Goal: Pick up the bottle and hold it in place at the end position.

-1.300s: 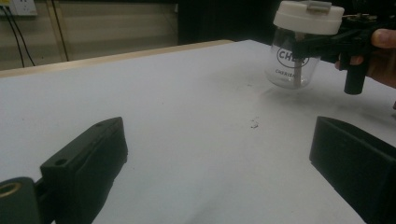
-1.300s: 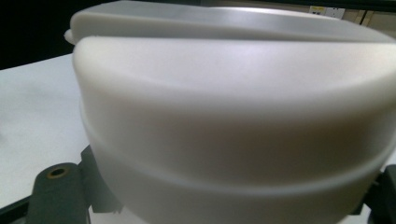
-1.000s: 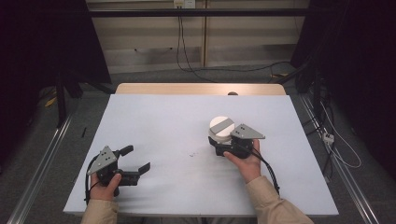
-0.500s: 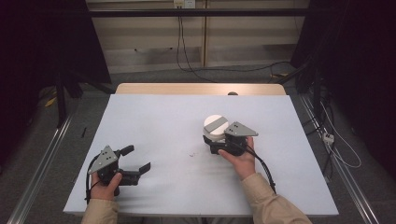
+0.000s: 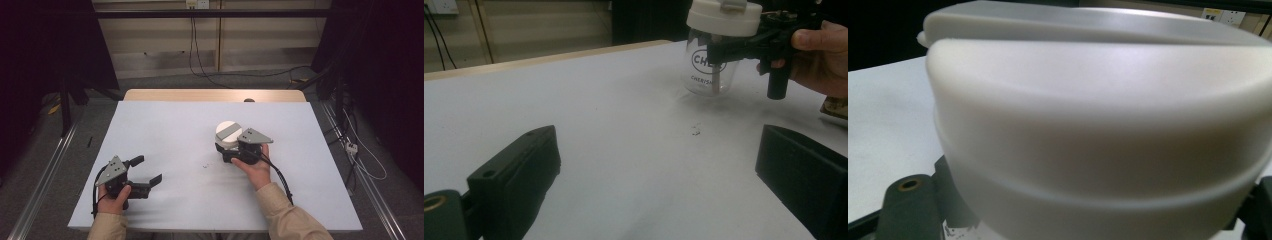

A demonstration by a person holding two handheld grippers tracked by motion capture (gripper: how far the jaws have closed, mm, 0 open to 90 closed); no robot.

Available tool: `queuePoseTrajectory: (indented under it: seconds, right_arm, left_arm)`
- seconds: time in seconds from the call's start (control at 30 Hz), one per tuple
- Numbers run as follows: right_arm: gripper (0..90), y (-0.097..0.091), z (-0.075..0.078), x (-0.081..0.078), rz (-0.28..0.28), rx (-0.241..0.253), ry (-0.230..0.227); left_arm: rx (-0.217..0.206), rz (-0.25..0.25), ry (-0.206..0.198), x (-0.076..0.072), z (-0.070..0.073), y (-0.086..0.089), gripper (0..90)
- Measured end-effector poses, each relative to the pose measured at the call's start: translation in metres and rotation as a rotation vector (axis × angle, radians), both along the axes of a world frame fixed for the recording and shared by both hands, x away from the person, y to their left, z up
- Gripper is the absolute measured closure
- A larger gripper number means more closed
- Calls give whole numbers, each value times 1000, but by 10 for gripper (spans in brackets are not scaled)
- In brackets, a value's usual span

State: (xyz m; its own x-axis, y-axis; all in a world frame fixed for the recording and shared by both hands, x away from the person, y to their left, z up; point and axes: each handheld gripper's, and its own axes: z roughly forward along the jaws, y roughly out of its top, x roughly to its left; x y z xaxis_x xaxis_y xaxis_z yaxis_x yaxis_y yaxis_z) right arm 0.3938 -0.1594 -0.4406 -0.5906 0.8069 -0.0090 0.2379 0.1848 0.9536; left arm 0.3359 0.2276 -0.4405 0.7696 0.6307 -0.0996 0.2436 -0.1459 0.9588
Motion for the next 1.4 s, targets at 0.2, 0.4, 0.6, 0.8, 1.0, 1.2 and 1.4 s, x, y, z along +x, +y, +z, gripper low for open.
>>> queuePoseTrajectory:
  seconds: [0.2, 0.4, 0.6, 0.8, 1.0, 1.2, 1.4]
  right_arm:
    - [189, 5, 1, 3, 6, -3, -2]
    - [189, 11, 0, 8, 12, 0, -1]
    - [189, 14, -1, 12, 14, 5, 5]
    - [189, 17, -1, 17, 16, 5, 5]
    - [189, 19, -2, 22, 15, 6, 8]
    - [189, 19, -3, 26, 11, 14, 10]
    - [189, 18, -5, 28, 8, 13, 16]
  left_arm:
    - [4, -2, -2, 0, 0, 0, 37]
    - [6, -3, -2, 0, 0, 0, 37]
    - [8, -5, -4, 1, 0, -1, 37]
    - [10, -6, 1, 1, -1, 0, 37]
    - [8, -8, -1, 1, -1, -1, 37]
    - [6, -8, 2, 1, -1, -1, 37]
    - [7, -9, 4, 1, -1, -2, 37]
